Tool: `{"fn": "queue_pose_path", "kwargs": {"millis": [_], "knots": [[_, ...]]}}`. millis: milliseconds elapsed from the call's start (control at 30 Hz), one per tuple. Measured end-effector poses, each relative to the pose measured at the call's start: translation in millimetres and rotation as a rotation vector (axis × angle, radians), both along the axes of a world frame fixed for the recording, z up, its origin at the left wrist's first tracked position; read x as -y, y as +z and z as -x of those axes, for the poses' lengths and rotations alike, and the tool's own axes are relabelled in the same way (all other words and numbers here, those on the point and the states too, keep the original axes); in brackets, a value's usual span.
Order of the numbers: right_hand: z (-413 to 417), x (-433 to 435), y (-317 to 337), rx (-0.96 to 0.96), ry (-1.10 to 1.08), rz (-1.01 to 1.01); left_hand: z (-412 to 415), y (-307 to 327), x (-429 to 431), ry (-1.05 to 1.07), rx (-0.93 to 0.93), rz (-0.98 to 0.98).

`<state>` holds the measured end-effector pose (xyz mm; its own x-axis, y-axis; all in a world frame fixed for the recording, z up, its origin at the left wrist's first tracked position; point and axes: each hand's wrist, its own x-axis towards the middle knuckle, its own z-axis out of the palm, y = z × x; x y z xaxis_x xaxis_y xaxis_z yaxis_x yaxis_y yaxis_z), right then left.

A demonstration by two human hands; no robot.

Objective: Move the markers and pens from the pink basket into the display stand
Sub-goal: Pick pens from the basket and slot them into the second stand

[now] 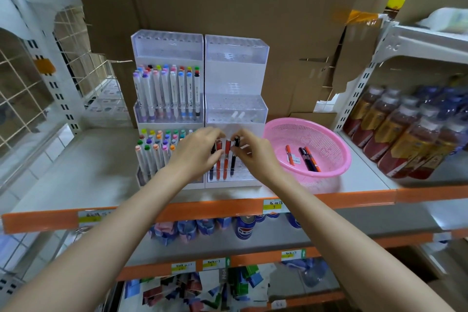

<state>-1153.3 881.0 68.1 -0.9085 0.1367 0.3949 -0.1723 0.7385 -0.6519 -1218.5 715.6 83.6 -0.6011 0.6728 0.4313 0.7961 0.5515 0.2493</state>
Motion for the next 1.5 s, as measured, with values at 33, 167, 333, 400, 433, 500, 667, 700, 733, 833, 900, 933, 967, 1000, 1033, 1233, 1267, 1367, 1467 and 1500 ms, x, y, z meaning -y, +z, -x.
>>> {"fn": "queue_pose_path", "kwargs": {"millis": [33,167,333,400,433,500,667,700,733,833,900,933,967,1000,1033,1233,1267,1367,1467,1500], "knots": [[0,0,-1,0.005,-0.008,0.0,0,-1,2,0.01,-0.02,0.0],[2,1,-6,0.022,-0.028,0.0,-3,-7,6,0.05,-0.087,0.029],[2,3,-10,0.036,-0.035,-0.03,-5,-17,11,0.081,-0.147,0.098],[2,3,-10,0.042,-0.04,-0.023,-5,-19,14,0.083,-0.155,0.085],[2,3,-9,0.045,-0.042,-0.02,-5,-19,15,0.081,-0.152,0.08],[2,3,-9,0.056,-0.048,-0.012,-6,-19,15,0.08,-0.118,0.04],[4,2,-11,0.125,-0.034,-0.033,-5,-16,13,0.104,0.004,-0.14],[4,2,-10,0.14,-0.031,-0.033,-4,-17,13,0.109,0.016,-0.155],[4,2,-9,0.149,-0.033,-0.02,-3,-16,13,0.116,0.03,-0.163],[3,1,-6,0.171,-0.048,0.014,0,-17,11,0.125,0.055,-0.18],[4,1,-6,0.181,-0.047,0.01,2,-17,10,0.121,0.063,-0.194],[5,0,-6,0.185,-0.042,0.01,2,-17,10,0.12,0.074,-0.201],[5,0,-6,0.189,-0.035,0.013,3,-17,9,0.12,0.087,-0.205],[5,0,-6,0.189,-0.029,0.018,3,-16,9,0.123,0.1,-0.204],[5,-1,-5,0.19,-0.025,0.024,2,-16,9,0.127,0.11,-0.198],[1,-2,-4,0.196,-0.002,-0.022,1,-14,10,0.143,0.108,-0.167],[1,-2,-5,0.201,0.001,-0.027,1,-14,10,0.146,0.103,-0.159],[-1,-1,-4,0.203,0.005,-0.032,2,-13,10,0.146,0.099,-0.142],[-2,0,-2,0.185,0.0,-0.02,1,-10,9,0.151,0.094,-0.134],[-2,0,-1,0.182,-0.004,-0.014,1,-8,7,0.154,0.094,-0.123]]}}
